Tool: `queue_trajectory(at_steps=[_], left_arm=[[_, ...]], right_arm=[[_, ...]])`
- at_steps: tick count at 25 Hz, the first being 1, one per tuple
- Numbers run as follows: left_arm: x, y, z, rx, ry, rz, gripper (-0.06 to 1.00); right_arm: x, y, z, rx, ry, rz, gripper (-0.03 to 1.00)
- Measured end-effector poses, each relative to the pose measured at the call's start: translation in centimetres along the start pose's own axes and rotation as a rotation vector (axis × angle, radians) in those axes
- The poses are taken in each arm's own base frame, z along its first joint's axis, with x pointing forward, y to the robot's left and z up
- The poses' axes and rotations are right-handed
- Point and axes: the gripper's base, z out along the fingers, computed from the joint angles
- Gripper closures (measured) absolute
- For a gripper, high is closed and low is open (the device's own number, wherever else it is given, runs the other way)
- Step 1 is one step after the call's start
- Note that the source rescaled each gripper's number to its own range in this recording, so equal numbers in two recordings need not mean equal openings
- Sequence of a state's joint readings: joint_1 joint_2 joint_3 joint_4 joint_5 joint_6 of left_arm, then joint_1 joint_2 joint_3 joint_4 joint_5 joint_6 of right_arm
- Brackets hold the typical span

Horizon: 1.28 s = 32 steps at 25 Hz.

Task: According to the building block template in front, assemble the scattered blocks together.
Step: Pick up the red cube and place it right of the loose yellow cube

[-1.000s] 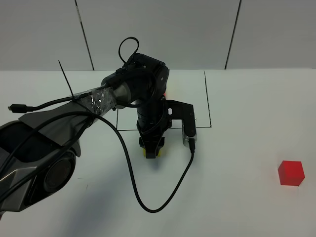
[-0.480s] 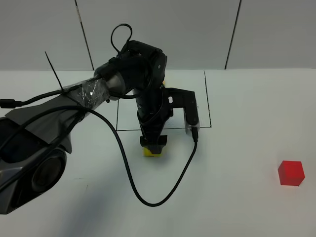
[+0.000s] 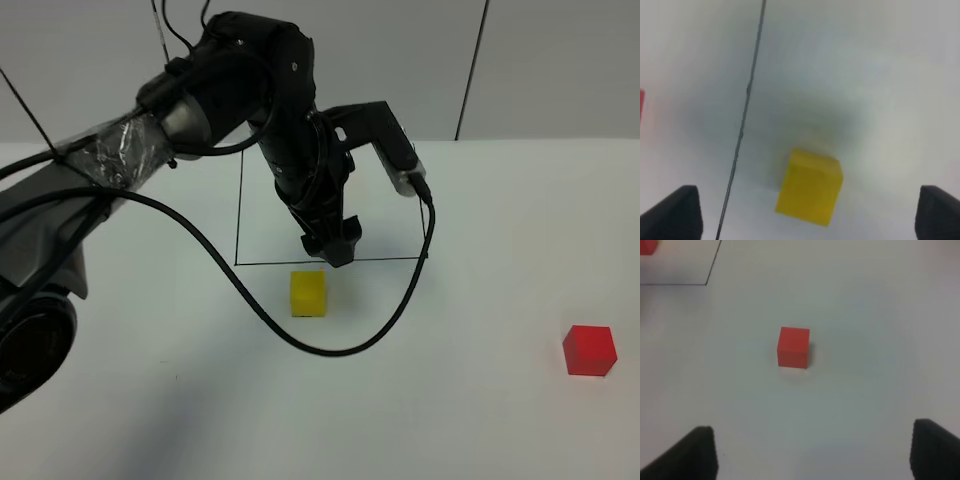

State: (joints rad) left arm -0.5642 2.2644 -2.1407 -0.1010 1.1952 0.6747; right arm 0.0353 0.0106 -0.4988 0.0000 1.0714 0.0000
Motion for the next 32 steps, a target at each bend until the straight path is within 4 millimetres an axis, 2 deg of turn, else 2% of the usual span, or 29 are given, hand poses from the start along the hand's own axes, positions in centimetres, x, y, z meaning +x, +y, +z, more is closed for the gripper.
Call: queue_trajectory(at_steps=[6, 14, 20, 27, 30, 32], left_arm=[[2.9, 3.9, -1.9, -0.051, -0.010, -0.270, -0.02], [8.2, 9.1, -6.8, -0.185, -0.033, -0.496, 0.06], [14.9, 13.4, -11.3, -0.291, -0.064, -0.742, 0.10], [21.7, 15.6, -17.6, -0.361, -0.173, -0.933, 0.13], [23.4, 15.6, -20.0, -0.395, -0.213, -0.975, 0.14], [23.5, 15.2, -21.1, -0.406, -0.237, -0.981, 0.14]], right_arm=[[0.0, 0.0, 0.0, 0.000, 0.000, 0.000, 0.35], [0.0, 0.0, 0.0, 0.000, 0.000, 0.000, 0.35], [0.0, 0.0, 0.0, 0.000, 0.000, 0.000, 0.35], [0.0, 0.0, 0.0, 0.000, 0.000, 0.000, 0.35], [0.0, 0.0, 0.0, 0.000, 0.000, 0.000, 0.35], [0.0, 0.0, 0.0, 0.000, 0.000, 0.000, 0.35]])
